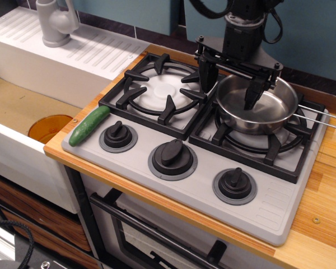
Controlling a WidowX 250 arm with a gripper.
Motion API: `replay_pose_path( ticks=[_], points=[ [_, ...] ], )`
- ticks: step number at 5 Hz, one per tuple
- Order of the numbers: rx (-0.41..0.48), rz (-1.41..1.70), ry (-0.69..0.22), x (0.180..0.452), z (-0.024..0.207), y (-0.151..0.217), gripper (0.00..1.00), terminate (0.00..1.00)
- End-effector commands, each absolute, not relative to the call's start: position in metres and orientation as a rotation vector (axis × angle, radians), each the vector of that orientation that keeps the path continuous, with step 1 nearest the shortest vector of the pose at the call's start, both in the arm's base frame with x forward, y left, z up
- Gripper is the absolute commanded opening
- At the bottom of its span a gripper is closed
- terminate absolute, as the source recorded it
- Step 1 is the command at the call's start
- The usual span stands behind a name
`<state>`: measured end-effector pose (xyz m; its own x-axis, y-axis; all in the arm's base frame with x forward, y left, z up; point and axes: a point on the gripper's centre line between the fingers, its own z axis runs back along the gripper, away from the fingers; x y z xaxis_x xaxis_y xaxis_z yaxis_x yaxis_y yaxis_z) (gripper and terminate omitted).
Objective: Put pot or pan on stove and put pickle in pot or pan
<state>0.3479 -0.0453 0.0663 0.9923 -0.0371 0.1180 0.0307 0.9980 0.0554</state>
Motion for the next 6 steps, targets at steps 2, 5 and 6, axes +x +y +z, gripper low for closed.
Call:
replay_pose_path(
  ticks=[2, 5, 6],
  points=[
    [-0.009, -0.015, -0.28, 0.36, 0.059, -0.053, 1.0, 0.0],
    [-0.004, 0.005, -0.273, 0.358, 0.054, -0.063, 0.0, 0.0],
    [0.0, 0.018, -0.264, 0.356, 0.057, -0.067, 0.0, 0.0]
  ],
)
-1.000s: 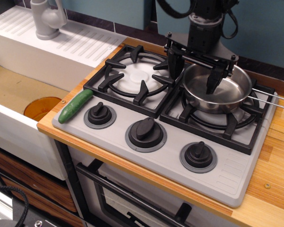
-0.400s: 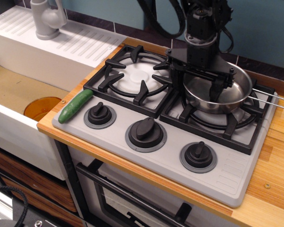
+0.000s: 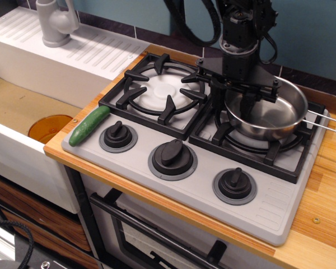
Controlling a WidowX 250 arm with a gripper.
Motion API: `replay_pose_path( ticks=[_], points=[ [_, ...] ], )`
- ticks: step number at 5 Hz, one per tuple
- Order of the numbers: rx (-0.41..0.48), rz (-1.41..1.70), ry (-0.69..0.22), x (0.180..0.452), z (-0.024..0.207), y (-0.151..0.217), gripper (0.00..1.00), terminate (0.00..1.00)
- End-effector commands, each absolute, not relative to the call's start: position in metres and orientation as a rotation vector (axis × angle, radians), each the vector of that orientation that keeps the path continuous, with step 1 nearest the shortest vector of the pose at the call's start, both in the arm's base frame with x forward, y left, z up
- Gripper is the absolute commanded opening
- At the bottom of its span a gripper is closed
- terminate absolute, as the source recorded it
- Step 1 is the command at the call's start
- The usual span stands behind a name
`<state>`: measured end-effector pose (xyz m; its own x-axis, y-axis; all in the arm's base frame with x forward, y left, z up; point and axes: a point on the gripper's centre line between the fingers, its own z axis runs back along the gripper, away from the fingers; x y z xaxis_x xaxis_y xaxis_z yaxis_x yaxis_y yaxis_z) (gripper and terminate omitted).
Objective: Put pot or pan on stove and put pickle in pot or pan
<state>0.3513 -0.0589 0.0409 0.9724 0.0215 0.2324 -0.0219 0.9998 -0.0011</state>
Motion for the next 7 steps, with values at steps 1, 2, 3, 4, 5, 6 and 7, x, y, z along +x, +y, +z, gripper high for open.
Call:
replay_pose_path(
  ticks=[1, 2, 3, 4, 5, 6, 7],
  points=[
    [-0.003, 0.043, -0.234, 0.357, 0.067, -0.074, 0.0, 0.0],
    [-0.013, 0.051, -0.208, 0.358, 0.079, -0.077, 0.0, 0.0],
    [-0.007, 0.055, -0.183, 0.359, 0.09, -0.079, 0.0, 0.0],
    [-0.002, 0.046, -0.15, 0.361, 0.106, -0.075, 0.0, 0.0],
    [-0.004, 0.009, -0.138, 0.362, 0.113, -0.058, 0.0, 0.0],
    [0.004, -0.029, -0.156, 0.363, 0.112, -0.033, 0.0, 0.0],
    [0.012, -0.057, -0.172, 0.361, 0.111, -0.01, 0.0, 0.0]
  ],
)
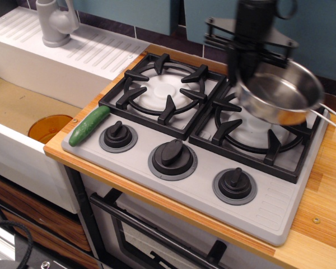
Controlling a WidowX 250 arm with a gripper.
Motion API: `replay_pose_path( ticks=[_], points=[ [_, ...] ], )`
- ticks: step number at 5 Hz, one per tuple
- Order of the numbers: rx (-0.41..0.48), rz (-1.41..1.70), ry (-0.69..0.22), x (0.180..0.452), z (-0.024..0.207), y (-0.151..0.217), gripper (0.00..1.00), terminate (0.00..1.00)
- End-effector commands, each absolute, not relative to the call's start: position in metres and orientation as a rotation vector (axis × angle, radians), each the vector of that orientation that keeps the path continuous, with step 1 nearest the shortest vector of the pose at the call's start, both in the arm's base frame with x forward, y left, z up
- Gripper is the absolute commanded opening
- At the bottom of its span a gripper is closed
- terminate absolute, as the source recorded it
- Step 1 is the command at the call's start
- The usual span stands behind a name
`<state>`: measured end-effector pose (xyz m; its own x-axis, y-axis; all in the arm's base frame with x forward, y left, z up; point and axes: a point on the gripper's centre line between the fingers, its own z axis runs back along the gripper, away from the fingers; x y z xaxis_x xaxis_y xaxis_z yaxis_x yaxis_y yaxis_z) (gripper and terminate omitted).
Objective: Put pot or pan on stove and put pickle in pot or pan
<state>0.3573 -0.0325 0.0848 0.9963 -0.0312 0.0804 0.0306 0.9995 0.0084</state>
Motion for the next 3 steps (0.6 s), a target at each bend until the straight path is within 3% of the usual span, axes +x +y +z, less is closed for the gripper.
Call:
replay_pose_path(
  ticks=[1, 3],
  points=[
    [0.025, -0.075, -0.183, 0.359, 0.111, 0.008, 0.0, 0.0],
    [0.024, -0.114, -0.193, 0.359, 0.11, 0.047, 0.0, 0.0]
  ],
)
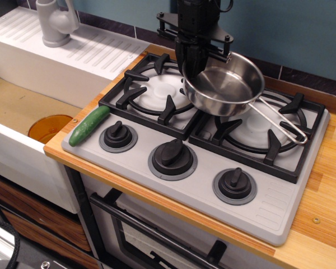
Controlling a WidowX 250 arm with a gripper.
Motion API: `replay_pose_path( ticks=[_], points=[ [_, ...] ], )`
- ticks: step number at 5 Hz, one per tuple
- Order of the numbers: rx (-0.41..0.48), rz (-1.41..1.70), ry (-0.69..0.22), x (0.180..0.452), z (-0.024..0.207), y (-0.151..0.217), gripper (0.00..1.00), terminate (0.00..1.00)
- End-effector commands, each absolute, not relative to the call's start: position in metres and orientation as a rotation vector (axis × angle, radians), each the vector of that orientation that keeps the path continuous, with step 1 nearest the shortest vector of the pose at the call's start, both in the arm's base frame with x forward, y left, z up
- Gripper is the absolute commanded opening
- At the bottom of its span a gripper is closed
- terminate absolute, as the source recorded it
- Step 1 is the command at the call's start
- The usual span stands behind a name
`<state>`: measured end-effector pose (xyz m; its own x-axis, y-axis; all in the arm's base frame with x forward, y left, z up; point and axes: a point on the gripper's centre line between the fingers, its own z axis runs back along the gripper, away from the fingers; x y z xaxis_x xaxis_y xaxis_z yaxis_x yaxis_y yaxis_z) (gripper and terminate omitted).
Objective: Put pot or pan on stove and put pickle in pot or pan
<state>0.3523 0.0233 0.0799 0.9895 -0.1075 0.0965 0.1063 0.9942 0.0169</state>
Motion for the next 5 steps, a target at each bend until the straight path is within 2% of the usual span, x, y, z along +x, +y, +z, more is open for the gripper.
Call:
replay_pose_path(
  ticks=[1, 3, 5],
  points=[
    [0.014, -0.133, -0.201, 0.365, 0.105, 0.068, 0.0, 0.0],
    [-0.003, -0.153, -0.228, 0.374, 0.089, 0.098, 0.0, 0.0],
    [-0.02, -0.172, -0.226, 0.379, 0.077, 0.103, 0.0, 0.0]
  ],
)
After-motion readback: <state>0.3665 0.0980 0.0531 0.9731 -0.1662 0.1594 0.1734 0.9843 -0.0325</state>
